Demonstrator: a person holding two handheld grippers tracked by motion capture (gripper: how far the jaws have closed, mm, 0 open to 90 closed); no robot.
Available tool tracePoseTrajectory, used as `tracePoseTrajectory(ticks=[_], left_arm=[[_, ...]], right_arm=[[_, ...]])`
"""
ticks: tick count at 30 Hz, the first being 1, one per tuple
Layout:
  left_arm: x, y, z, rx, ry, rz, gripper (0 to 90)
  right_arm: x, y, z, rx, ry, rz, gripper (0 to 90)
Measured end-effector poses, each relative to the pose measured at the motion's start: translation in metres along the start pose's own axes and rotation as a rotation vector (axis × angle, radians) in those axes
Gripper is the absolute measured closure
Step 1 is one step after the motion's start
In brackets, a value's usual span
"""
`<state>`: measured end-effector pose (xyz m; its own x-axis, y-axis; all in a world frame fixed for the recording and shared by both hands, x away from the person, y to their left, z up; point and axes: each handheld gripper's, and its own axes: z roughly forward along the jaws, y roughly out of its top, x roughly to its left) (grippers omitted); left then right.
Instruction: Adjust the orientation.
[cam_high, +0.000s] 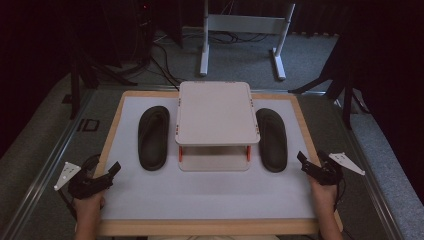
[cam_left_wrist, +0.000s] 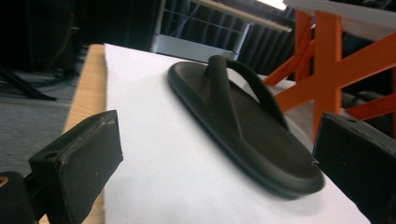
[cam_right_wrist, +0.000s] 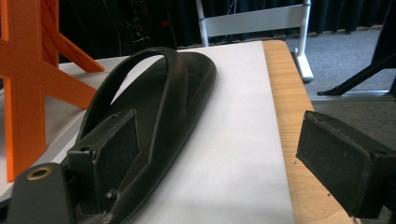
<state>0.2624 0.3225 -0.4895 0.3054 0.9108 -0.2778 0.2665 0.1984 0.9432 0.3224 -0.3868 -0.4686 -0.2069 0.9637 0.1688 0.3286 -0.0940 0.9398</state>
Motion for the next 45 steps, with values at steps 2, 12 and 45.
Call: tracePoseTrajectory(ticks=[2,12,45], left_arm=[[-0.001,0.001,0.002,0.025,0.007,0.006,1.3],[0.007,0.007,0.007,0.135,-0.012,-0.059,2.4],[-0.026,0.095,0.085,0.689,-0.025,0.128,6.1]], right_arm=[[0.000,0.000,0.000,0.002,0.002,-0.004,12.3],[0.003,0.000,0.004,0.036,-0.003,-0.020,12.4],[0.006,-0.001,0.009,0.087,0.023,-0.048,13.0]])
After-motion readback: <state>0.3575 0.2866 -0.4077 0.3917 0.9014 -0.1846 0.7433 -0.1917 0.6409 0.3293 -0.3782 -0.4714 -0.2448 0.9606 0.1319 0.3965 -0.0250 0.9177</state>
